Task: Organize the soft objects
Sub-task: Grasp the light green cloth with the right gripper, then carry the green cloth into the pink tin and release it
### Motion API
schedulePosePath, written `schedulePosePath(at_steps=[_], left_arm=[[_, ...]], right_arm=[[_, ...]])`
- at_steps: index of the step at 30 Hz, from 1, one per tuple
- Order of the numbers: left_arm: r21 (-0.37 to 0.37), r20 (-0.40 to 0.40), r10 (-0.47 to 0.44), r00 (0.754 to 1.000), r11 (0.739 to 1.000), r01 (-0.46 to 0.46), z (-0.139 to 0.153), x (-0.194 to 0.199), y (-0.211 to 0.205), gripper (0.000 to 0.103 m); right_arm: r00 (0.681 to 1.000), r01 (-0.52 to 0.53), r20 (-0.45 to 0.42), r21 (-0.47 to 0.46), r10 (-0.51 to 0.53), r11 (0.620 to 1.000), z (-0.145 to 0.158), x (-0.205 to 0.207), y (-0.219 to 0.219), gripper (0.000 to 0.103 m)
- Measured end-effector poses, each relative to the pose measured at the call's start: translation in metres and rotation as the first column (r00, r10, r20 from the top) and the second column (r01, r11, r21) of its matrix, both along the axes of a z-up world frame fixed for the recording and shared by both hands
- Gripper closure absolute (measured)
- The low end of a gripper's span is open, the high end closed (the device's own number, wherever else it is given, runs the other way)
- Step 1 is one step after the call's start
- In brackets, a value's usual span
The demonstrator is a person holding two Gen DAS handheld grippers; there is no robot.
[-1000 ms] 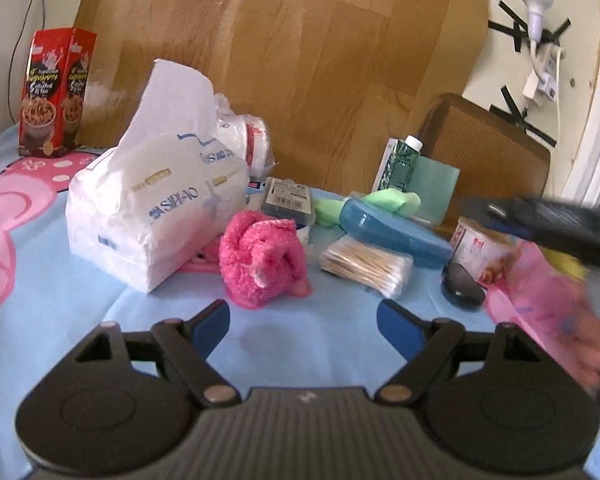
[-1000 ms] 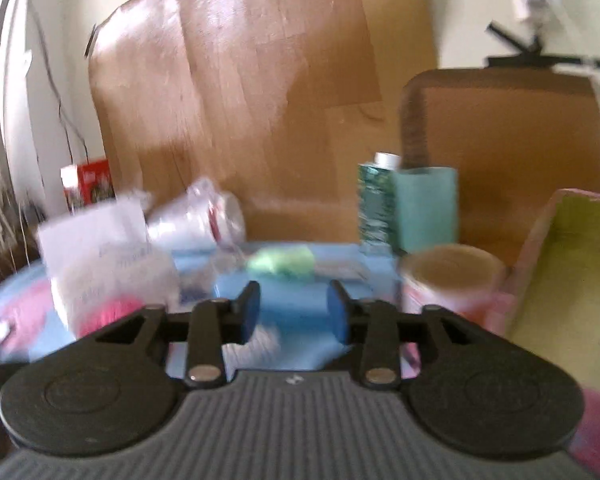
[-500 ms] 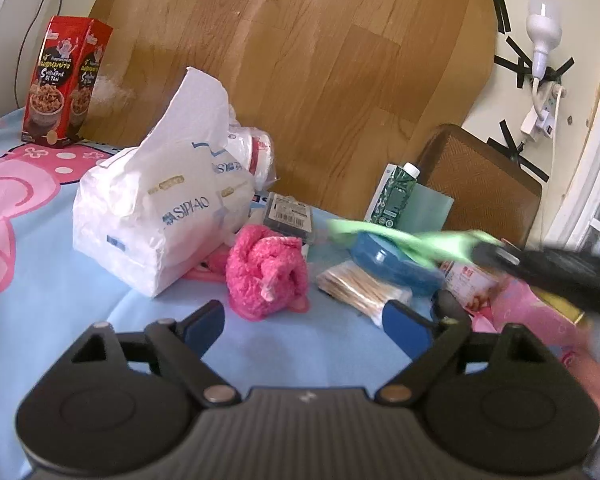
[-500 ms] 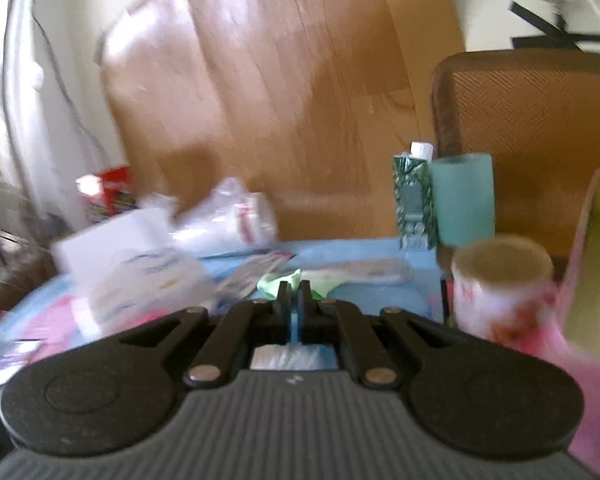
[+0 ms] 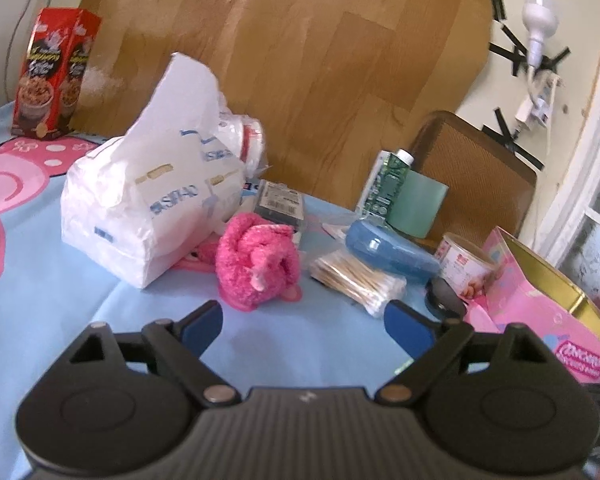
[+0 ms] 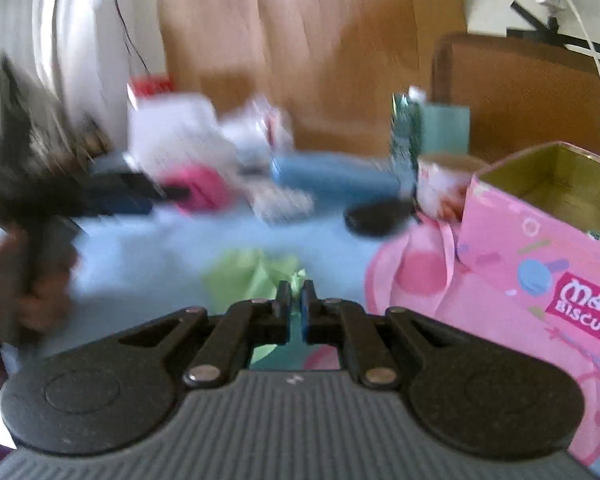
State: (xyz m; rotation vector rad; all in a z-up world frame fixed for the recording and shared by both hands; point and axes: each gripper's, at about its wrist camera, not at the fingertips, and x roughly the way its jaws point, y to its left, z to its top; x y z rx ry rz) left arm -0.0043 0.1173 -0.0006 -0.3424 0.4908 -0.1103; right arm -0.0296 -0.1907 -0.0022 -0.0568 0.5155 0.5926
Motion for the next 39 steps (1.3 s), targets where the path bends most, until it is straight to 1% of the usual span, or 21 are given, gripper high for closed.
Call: schedulePosePath(at_steps=[2,5,7,8,9,12,14,16,17,18,20,22,23,26,29,33,34,36,37,38,39], left_arm=[[0.015,-0.014,-0.045,0.999,0.999,0.045,0.001,0.001,-0.006,0.014],[0.003,-0.045,-0.135,0.990,0.991,0.135,0.003,-0.001,-0.019,0.019],[-0.061,-0.071,-0.216,0.974,0.975,0.212,0.002,-0.003,-0.029,0.024],[-0.088,-0.086,-0.258,0.962,0.964,0.250,0.002,-0.003,-0.037,0.028],[-0.101,-0.098,-0.286,0.953,0.956,0.277,0.002,-0.003,-0.043,0.031],[-0.116,-0.130,-0.352,0.927,0.934,0.339,0.002,0.000,-0.061,0.041],[-0.134,-0.172,-0.385,0.907,0.921,0.365,-0.001,0.006,-0.071,0.047],[-0.110,-0.164,-0.379,0.911,0.925,0.365,-0.002,0.006,-0.079,0.051],[-0.104,-0.168,-0.380,0.909,0.924,0.367,-0.001,0.007,-0.082,0.061],[-0.120,-0.178,-0.394,0.902,0.918,0.378,-0.001,0.008,-0.086,0.064],[-0.163,-0.182,-0.427,0.886,0.902,0.401,0.001,0.010,-0.093,0.068],[-0.123,-0.158,-0.431,0.889,0.901,0.415,0.011,0.007,-0.104,0.068],[-0.088,-0.135,-0.438,0.889,0.899,0.429,0.018,0.006,-0.113,0.068],[-0.039,-0.068,-0.471,0.879,0.882,0.470,0.040,0.009,-0.137,0.068],[-0.002,0.000,-0.525,0.851,0.851,0.525,0.062,0.017,-0.169,0.068],[0.081,0.058,-0.599,0.799,0.800,0.594,0.079,0.032,-0.224,0.066],[0.097,0.063,-0.612,0.788,0.790,0.606,0.081,0.039,-0.239,0.064],[0.124,0.058,-0.625,0.779,0.778,0.615,0.082,0.052,-0.265,0.044],[0.150,0.050,-0.615,0.787,0.783,0.603,0.080,0.058,-0.275,0.030],[0.180,0.041,-0.592,0.805,0.797,0.576,0.076,0.063,-0.282,0.027],[0.209,0.025,-0.565,0.825,0.809,0.549,0.073,0.068,-0.287,0.027]], right_arm=[[0.999,-0.018,-0.040,0.005,0.019,1.000,-0.010,0.006,0.009,0.089],[0.999,-0.029,-0.022,-0.001,0.029,1.000,-0.013,-0.001,0.016,0.078],[0.999,-0.032,-0.018,-0.003,0.032,0.999,-0.012,-0.004,0.013,0.072],[0.999,-0.031,-0.022,0.004,0.031,1.000,-0.011,-0.005,0.011,0.065],[0.999,-0.027,-0.030,0.018,0.028,0.999,-0.010,-0.006,0.007,0.057],[0.997,-0.053,-0.053,0.079,0.058,0.995,-0.008,-0.007,0.000,0.046],[0.995,-0.078,-0.050,0.073,0.082,0.994,-0.009,-0.011,0.003,0.046],[0.996,-0.069,-0.061,0.027,0.070,0.997,-0.016,-0.010,0.011,0.048],[0.998,-0.059,-0.031,0.025,0.060,0.998,-0.018,-0.013,0.011,0.060],[0.998,-0.052,-0.018,0.015,0.052,0.999,-0.019,-0.014,0.013,0.083],[0.999,-0.048,-0.011,0.025,0.048,0.999,-0.019,-0.013,0.012,0.091],[0.999,-0.031,-0.003,0.067,0.032,0.997,-0.018,-0.013,0.005,0.093],[1.000,-0.017,0.019,0.090,0.015,0.996,-0.016,-0.015,-0.001,0.093],[0.992,0.050,0.110,0.133,-0.065,0.990,-0.008,-0.022,-0.019,0.093],[0.966,0.144,0.186,0.189,-0.179,0.971,0.003,-0.026,-0.044,0.093],[0.903,0.294,0.246,0.244,-0.352,0.924,0.012,-0.025,-0.078,0.093],[0.884,0.332,0.254,0.250,-0.393,0.909,0.014,-0.023,-0.086,0.093],[0.850,0.405,0.254,0.245,-0.462,0.881,0.017,-0.011,-0.099,0.092],[0.838,0.431,0.250,0.240,-0.485,0.870,0.017,-0.005,-0.104,0.090],[0.819,0.475,0.241,0.226,-0.521,0.850,0.015,0.006,-0.109,0.086],[0.801,0.520,0.220,0.202,-0.556,0.830,0.013,0.016,-0.113,0.066]])
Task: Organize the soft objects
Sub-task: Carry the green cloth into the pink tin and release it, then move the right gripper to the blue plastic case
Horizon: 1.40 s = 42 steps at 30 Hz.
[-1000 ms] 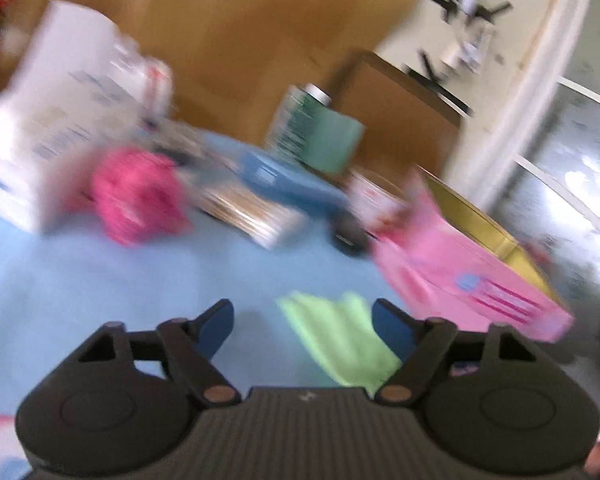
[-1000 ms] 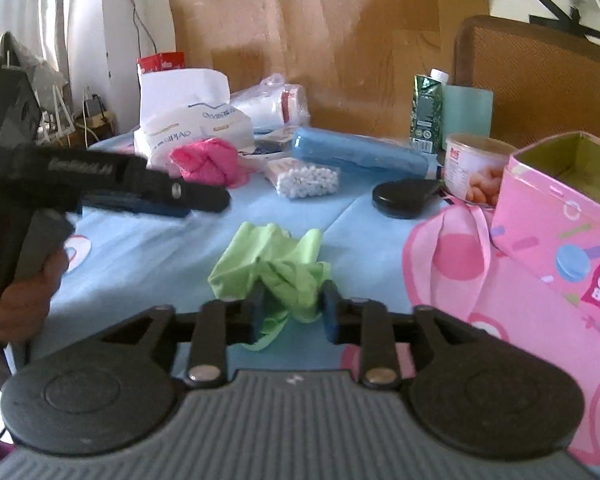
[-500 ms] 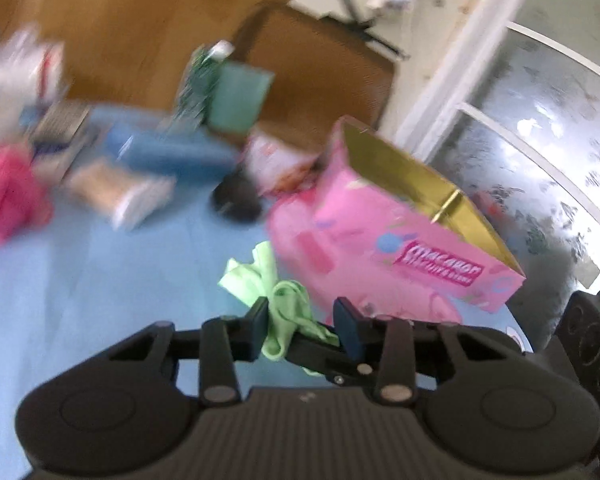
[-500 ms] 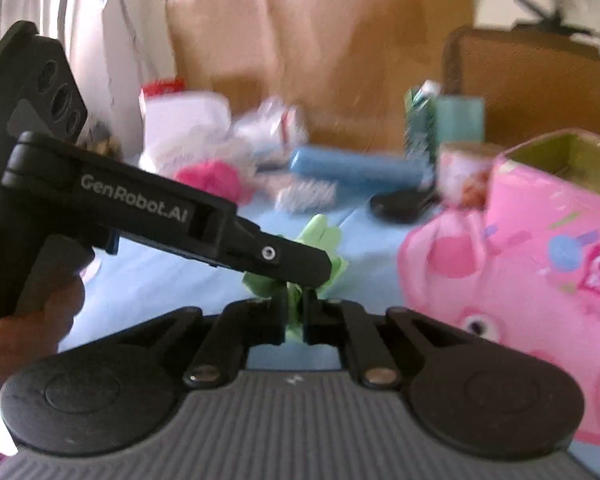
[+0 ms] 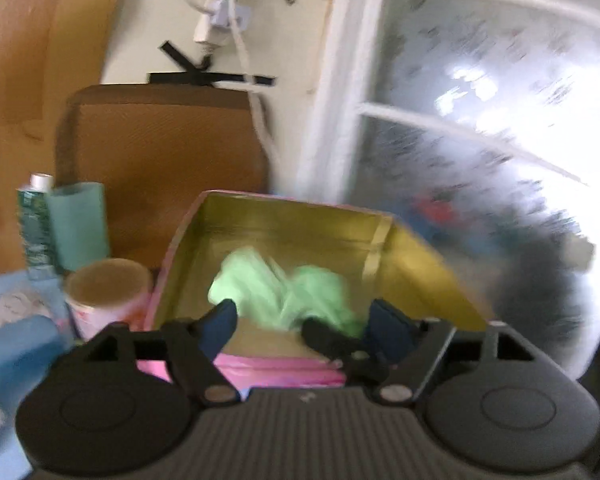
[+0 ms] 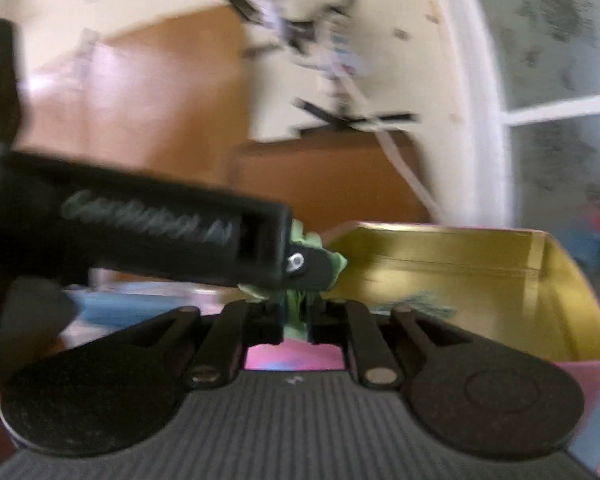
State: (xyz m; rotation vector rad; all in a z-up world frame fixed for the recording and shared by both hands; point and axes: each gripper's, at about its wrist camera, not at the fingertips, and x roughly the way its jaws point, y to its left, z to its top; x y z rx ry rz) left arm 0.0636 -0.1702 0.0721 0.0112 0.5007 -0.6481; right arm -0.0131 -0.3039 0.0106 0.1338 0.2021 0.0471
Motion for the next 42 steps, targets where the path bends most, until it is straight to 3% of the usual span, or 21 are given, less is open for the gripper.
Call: schedulePosePath(at_steps=[2,3,7,12,16,19,21,23,26,29,35,38,42], left_arm=[[-0.002,-0.030,0.026,0.999,1.000,-0.026,-0.005,0.003,0.005,0.024],[-0.040,-0.033,0.020,0.999,0.999,-0.021,-0.007,0.000,0.016,0.022],[-0.055,0.012,0.078,0.997,0.996,-0.077,-0.008,-0.019,0.057,0.016],[-0.057,-0.011,0.217,0.976,0.974,-0.217,-0.026,-0.042,0.132,0.016],[0.003,-0.057,0.389,0.919,0.921,-0.389,-0.050,-0.050,0.190,0.016],[0.022,-0.071,0.502,0.862,0.865,-0.502,-0.065,-0.054,0.228,0.017],[-0.028,-0.117,0.541,0.833,0.837,-0.547,-0.072,-0.056,0.248,0.017],[-0.123,-0.170,0.553,0.816,0.809,-0.574,-0.073,-0.055,0.267,0.016],[-0.186,-0.213,0.568,0.795,0.775,-0.604,-0.075,-0.053,0.280,0.016],[-0.220,-0.200,0.569,0.797,0.767,-0.603,-0.074,-0.055,0.283,0.016],[-0.230,-0.166,0.560,0.812,0.779,-0.584,-0.072,-0.061,0.277,0.013],[-0.250,-0.175,0.556,0.812,0.773,-0.583,-0.073,-0.063,0.282,0.013],[-0.270,-0.189,0.551,0.813,0.767,-0.582,-0.074,-0.063,0.285,0.010]], right_arm=[[0.995,0.056,-0.081,0.022,-0.054,0.998,-0.005,0.017,-0.012,0.039],[0.995,0.072,-0.077,0.059,-0.068,0.996,-0.008,0.017,-0.019,0.035],[0.996,0.092,-0.016,0.055,-0.092,0.994,-0.014,0.007,-0.020,0.034],[0.998,0.053,0.040,0.054,-0.055,0.997,-0.013,-0.003,-0.006,0.035],[0.997,-0.057,0.059,0.002,0.056,0.998,-0.009,-0.006,0.022,0.037],[0.980,-0.201,0.001,-0.020,0.201,0.979,-0.007,0.002,0.050,0.040],[0.954,-0.292,-0.057,0.030,0.294,0.956,-0.006,0.014,0.066,0.040],[0.919,-0.374,-0.109,0.063,0.379,0.925,-0.002,0.033,0.085,0.040],[0.889,-0.431,-0.142,0.064,0.436,0.900,0.008,0.065,0.123,0.040],[0.862,-0.487,-0.162,-0.002,0.480,0.874,0.021,0.103,0.168,0.040],[0.832,-0.500,-0.385,-0.206,0.400,0.841,0.018,0.182,0.245,0.042],[0.811,-0.510,-0.441,-0.211,0.385,0.834,0.008,0.181,0.235,0.043],[0.820,-0.526,-0.381,-0.203,0.428,0.826,0.006,0.133,0.193,0.043]])
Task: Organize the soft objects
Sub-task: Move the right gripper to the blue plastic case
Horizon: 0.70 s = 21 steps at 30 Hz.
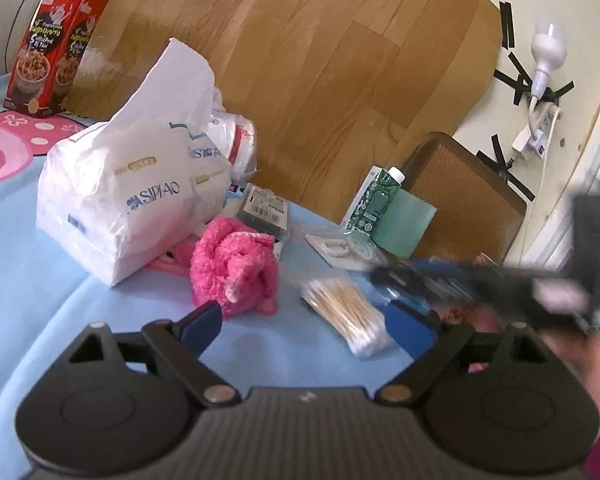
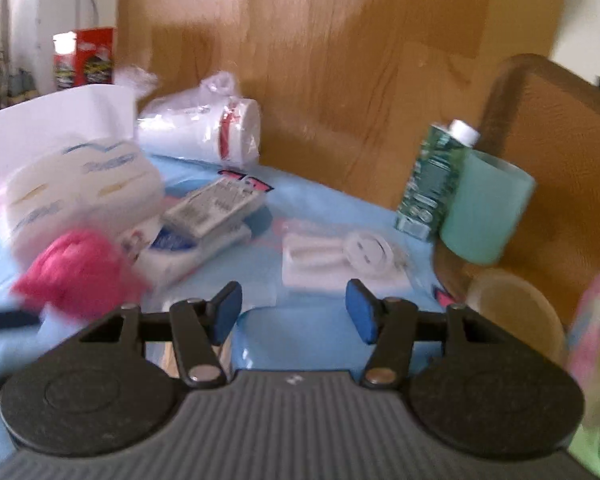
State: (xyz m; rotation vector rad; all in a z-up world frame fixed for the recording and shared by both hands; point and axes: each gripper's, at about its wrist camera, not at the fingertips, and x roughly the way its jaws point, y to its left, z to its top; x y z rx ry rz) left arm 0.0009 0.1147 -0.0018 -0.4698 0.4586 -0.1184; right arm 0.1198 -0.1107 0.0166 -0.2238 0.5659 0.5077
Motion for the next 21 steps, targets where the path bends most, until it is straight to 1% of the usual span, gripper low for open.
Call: schedulePosePath(at_steps=[2,5,7,9,11,13,14,15,17,18,19,21], left_arm=[[-0.004,0.003,-0.002,1.000,1.000,0.002,0.000,-0.001,0.000,0.009],[0.002,0.004,-0.004,1.000,1.000,0.004,0.000,0.000,-0.001,0.009],[0.009,0.006,-0.006,1.000,1.000,0.006,0.000,0.000,-0.003,0.009],[0.016,0.010,-0.010,1.000,1.000,0.010,0.001,0.000,-0.003,0.009],[0.024,0.007,-0.012,1.000,1.000,0.012,0.001,0.001,-0.004,0.009],[0.026,0.010,-0.010,1.000,1.000,0.009,0.001,0.001,-0.003,0.009],[0.024,0.013,-0.007,1.000,1.000,0.007,0.001,0.000,-0.003,0.008],[0.022,0.014,-0.004,1.000,1.000,0.004,0.001,0.000,-0.002,0.007],[0.020,0.012,-0.003,1.000,1.000,0.003,0.000,0.000,-0.002,0.007],[0.020,0.011,-0.005,1.000,1.000,0.005,0.000,0.000,-0.002,0.007],[0.021,0.011,-0.008,1.000,1.000,0.008,0.000,0.001,-0.002,0.007],[0.024,0.013,-0.013,1.000,1.000,0.013,0.001,0.001,-0.003,0.007]], right_arm=[[1.000,-0.027,0.005,0.037,0.026,0.999,-0.002,-0.031,-0.024,0.043],[0.996,-0.034,-0.074,0.073,0.040,0.997,-0.016,-0.058,-0.053,0.043],[0.997,-0.025,-0.075,0.112,0.033,0.993,-0.022,-0.077,-0.069,0.043],[0.998,0.010,-0.060,0.155,-0.001,0.988,-0.022,-0.088,-0.078,0.043],[0.999,0.037,-0.040,0.193,-0.030,0.980,-0.015,-0.084,-0.076,0.041],[0.996,0.084,-0.017,0.239,-0.083,0.967,-0.003,-0.078,-0.074,0.026],[0.993,0.119,-0.018,0.265,-0.118,0.957,0.001,-0.069,-0.069,0.012],[0.988,0.151,-0.027,0.296,-0.150,0.943,0.004,-0.060,-0.064,0.008],[0.980,0.199,-0.067,0.340,-0.188,0.919,0.006,-0.044,-0.053,0.008],[0.975,0.221,-0.093,0.337,-0.201,0.915,0.005,-0.034,-0.044,0.007],[0.971,0.238,-0.111,0.316,-0.214,0.918,0.003,-0.025,-0.033,0.006],[0.962,0.266,-0.126,0.232,-0.242,0.936,-0.004,-0.009,-0.015,0.006]])
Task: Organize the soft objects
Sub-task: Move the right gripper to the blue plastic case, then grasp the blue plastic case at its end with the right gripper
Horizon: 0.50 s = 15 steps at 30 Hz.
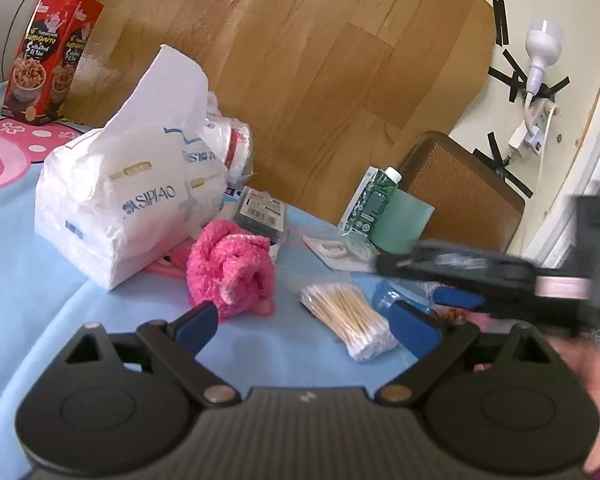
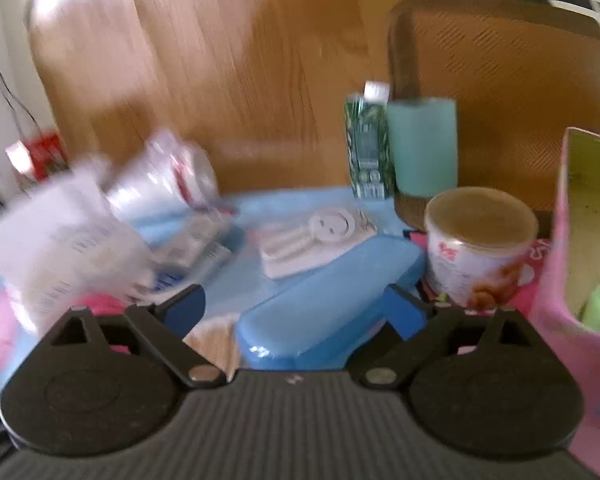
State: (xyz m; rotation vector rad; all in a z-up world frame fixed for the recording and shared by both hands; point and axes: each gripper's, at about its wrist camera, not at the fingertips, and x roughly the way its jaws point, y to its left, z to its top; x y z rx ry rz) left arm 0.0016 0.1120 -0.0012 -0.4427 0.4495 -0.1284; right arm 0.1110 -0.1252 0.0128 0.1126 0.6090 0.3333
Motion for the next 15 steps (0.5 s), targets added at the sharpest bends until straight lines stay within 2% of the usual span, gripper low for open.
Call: schedulePosePath(at_steps=[1,3,5,6,9,11,15], left_arm=[[0.000,0.002,-0.003,1.000,1.000,0.003,0.000,0.000,0.000,0.007],[-0.004,0.005,-0.010,1.000,1.000,0.010,0.000,0.000,0.001,0.007],[-0.010,0.004,-0.014,1.000,1.000,0.014,0.000,0.000,0.001,0.007],[-0.013,0.003,-0.016,1.000,1.000,0.016,0.000,0.001,0.002,0.007],[-0.019,0.002,-0.015,1.000,1.000,0.015,0.000,0.001,0.002,0.007],[-0.021,0.004,-0.011,1.000,1.000,0.011,0.000,0.001,0.003,0.007],[-0.026,0.002,-0.015,1.000,1.000,0.015,0.000,0.001,0.004,0.007]], right_arm=[[1.000,0.014,-0.009,-0.035,-0.014,0.999,-0.005,0.006,0.005,0.007],[0.999,0.042,-0.003,-0.046,-0.043,0.998,-0.016,0.011,0.004,0.026],[0.999,0.022,-0.028,-0.029,-0.023,0.999,-0.024,0.011,-0.005,0.040],[0.999,0.017,-0.029,-0.016,-0.017,1.000,-0.025,0.008,-0.010,0.043],[1.000,0.010,-0.025,0.036,-0.009,0.999,-0.021,-0.007,-0.029,0.043],[1.000,-0.008,-0.003,0.098,0.008,0.995,-0.014,-0.026,-0.041,0.044],[0.996,-0.083,0.036,0.142,0.078,0.986,-0.010,-0.075,-0.065,0.044]])
